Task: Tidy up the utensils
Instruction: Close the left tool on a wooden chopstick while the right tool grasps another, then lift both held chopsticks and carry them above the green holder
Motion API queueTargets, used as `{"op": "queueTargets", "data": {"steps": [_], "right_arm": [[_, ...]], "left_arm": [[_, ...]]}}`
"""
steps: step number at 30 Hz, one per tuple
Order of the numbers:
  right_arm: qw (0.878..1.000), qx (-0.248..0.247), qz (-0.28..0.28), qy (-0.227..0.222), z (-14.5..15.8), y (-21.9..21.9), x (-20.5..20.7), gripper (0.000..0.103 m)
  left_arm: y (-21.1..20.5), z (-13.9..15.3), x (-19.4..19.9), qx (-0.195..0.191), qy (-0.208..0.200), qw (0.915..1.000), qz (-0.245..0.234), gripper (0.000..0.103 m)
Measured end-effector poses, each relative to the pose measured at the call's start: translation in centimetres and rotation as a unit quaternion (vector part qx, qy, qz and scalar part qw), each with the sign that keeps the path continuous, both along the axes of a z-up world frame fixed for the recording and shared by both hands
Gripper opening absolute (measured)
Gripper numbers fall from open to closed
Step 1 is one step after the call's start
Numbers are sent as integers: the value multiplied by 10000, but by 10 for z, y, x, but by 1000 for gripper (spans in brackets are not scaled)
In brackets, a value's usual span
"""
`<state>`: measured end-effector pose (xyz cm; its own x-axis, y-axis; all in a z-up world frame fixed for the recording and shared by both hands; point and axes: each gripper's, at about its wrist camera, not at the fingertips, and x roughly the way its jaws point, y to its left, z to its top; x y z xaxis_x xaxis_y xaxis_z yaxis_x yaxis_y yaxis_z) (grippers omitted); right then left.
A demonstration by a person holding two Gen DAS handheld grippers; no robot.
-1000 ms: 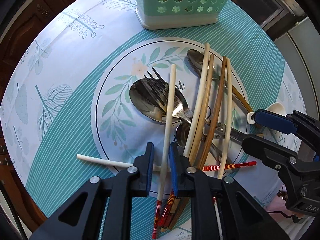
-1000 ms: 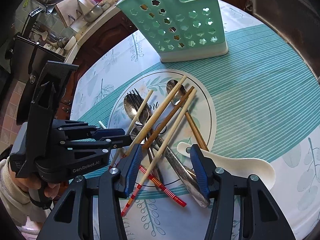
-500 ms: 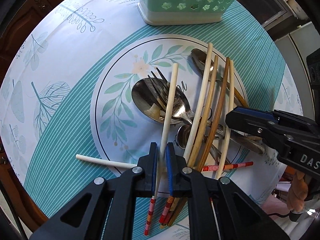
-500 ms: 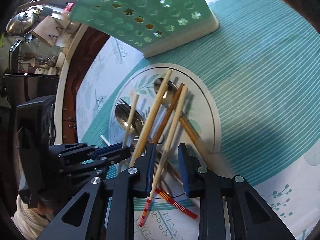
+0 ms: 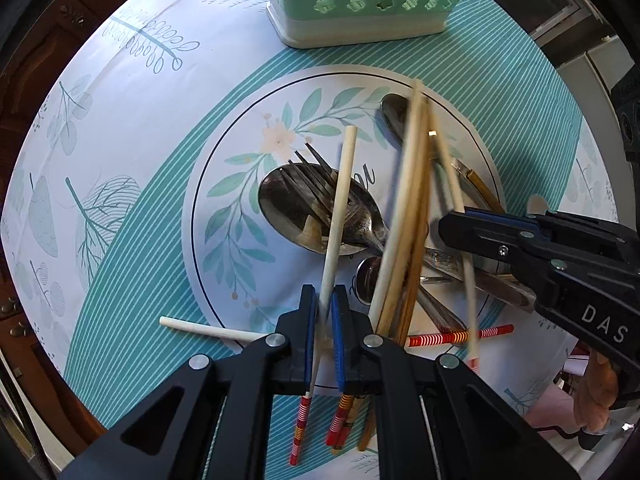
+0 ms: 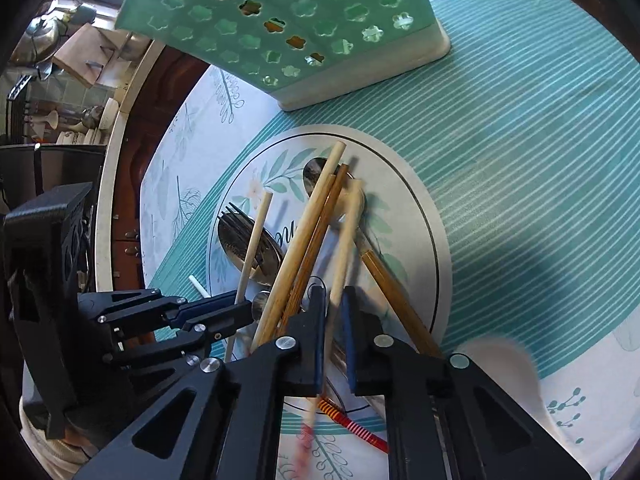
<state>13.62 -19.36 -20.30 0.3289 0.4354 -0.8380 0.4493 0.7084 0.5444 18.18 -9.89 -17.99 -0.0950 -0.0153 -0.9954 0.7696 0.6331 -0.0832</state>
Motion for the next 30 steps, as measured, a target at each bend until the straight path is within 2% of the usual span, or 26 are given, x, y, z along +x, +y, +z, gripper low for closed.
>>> {"op": "queueTargets", "data": {"steps": [4,10,14,18,22,25,28,30], "right_arm": [[9998,170,-40,4,-4,-1,-2,6],[9991,387,-83,-157,-1,-5,-14,6],[9986,357,-41,-383,13,-4,-18,6],[9968,295,24,-749,38,-5,-21,6],[9927,60,94,-1199,72,-11,-25,6],[9856,-250,122,-1666,106,-18,-24,6],[9722,-662,201,-2239,147,-24,-18,6],[9598,-970,247,-2621,174,-36,-13,6]], "left_arm": [[-3,1,1,-209,150,9995,179,3],[10,20,-3,-638,-74,9973,361,3],[16,47,-10,-859,-358,9941,552,3],[31,76,-21,-1168,-740,9871,803,3],[39,111,-26,-1602,-1124,9753,1026,3],[45,144,-27,-1977,-1445,9628,1145,3],[45,184,-22,-2467,-1773,9442,1273,3],[39,209,-16,-2805,-2022,9282,1371,3]]}}
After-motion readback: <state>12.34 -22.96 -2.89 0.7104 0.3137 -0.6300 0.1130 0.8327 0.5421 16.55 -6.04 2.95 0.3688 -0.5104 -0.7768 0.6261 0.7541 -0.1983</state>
